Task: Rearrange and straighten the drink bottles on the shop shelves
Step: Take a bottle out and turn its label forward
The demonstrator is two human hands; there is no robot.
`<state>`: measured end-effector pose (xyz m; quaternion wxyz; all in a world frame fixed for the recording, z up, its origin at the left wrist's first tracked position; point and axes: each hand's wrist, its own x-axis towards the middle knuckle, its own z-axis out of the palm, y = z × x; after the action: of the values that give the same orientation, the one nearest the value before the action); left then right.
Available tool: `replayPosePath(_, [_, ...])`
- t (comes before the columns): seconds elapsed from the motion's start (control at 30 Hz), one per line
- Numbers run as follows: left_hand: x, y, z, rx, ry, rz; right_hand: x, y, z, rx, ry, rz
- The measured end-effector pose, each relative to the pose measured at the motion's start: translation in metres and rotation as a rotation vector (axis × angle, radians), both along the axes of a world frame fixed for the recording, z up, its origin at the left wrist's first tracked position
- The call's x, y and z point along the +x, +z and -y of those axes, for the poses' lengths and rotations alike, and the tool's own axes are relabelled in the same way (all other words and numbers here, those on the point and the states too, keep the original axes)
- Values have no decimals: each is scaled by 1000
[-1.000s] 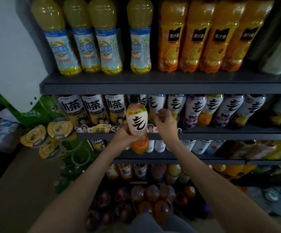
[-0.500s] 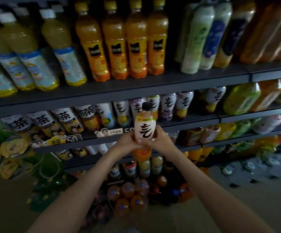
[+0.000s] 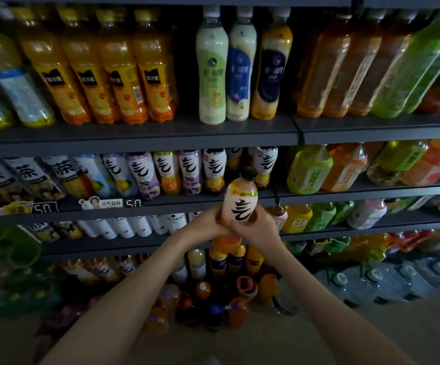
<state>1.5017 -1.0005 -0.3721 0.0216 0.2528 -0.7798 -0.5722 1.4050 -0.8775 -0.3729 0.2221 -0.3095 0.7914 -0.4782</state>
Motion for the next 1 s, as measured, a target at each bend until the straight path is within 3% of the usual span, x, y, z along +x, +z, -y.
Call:
replayPosePath(0.4, [-5, -16, 51, 2, 266, 65, -55, -4, 24, 78, -168, 48])
replayPosePath(0.53, [-11, -4, 61, 19, 226, 51, -63, -6, 33, 93, -163, 90])
replayPosePath(0.63, [-21, 2, 59, 79, 75, 105, -63, -10, 43, 65, -87, 156])
replayPosePath(0.7, [-29, 1, 54, 4, 21, 132, -59, -10, 51, 55, -1, 176])
replayPosePath(0.83, [-27, 0, 53, -177, 84, 65, -46, -6, 65, 55, 161, 152])
replayPosePath(1.0, [-1, -17, 56, -38, 246, -7, -45, -7, 69, 44, 412, 293])
